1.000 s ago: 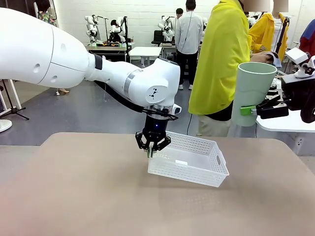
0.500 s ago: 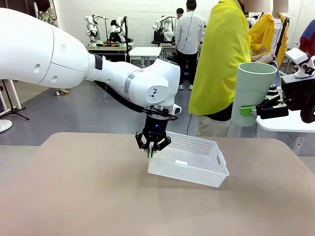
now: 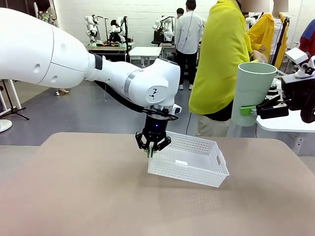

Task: Clean and organize the cups into the basket.
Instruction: Pick up the Organizing basket and move it to the center of the table, then pick up the Reusable plastic cup from the right side of the table and place it inside the Organizing basket.

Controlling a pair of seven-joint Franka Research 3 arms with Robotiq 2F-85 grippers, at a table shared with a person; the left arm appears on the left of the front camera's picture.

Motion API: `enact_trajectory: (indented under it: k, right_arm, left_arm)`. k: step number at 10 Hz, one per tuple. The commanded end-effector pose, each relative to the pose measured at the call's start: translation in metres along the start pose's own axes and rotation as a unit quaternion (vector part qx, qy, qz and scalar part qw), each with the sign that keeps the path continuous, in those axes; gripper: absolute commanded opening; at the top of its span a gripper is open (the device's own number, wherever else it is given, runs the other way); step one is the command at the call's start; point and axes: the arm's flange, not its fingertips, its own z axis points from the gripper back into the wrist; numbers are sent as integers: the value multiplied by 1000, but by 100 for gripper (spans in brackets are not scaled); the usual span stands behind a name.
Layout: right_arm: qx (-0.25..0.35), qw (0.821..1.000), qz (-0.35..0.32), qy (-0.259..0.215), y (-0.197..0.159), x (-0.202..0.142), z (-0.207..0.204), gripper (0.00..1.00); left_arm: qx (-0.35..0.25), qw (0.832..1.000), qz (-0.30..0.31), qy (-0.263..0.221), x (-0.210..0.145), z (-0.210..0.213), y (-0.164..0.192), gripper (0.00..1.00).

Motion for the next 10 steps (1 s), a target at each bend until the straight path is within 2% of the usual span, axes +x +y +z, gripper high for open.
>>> enact_trajectory:
  k: [1, 3, 4, 5, 6, 8, 10]
  right_arm:
    - [-1, 1000, -1, -1, 0, 0, 0, 0]
    - [-1, 1000, -1, -1, 0, 0, 0, 0]
    - [0, 1000, 0, 0, 0, 0, 0, 81]
    - [0, 993, -10, 118, 5, 4, -32, 81]
    - [2, 973, -2, 229, 3, 5, -68, 81]
    - [9, 942, 1, 337, -5, 7, -106, 81]
    - [-10, 902, 4, 432, -12, -3, -131, 81]
  left_arm:
    - [-6, 1000, -1, -4, -3, -3, 2, 0]
    - [-6, 1000, -1, -4, -3, -3, 2, 0]
    - [-6, 1000, -1, -4, -3, -3, 2, 0]
    - [-6, 1000, -1, -4, -3, -3, 2, 0]
    - [-6, 1000, -1, -4, -3, -3, 2, 0]
    - [-6, 1000, -1, -4, -3, -3, 2, 0]
    - [-6, 1000, -1, -4, -3, -3, 2, 0]
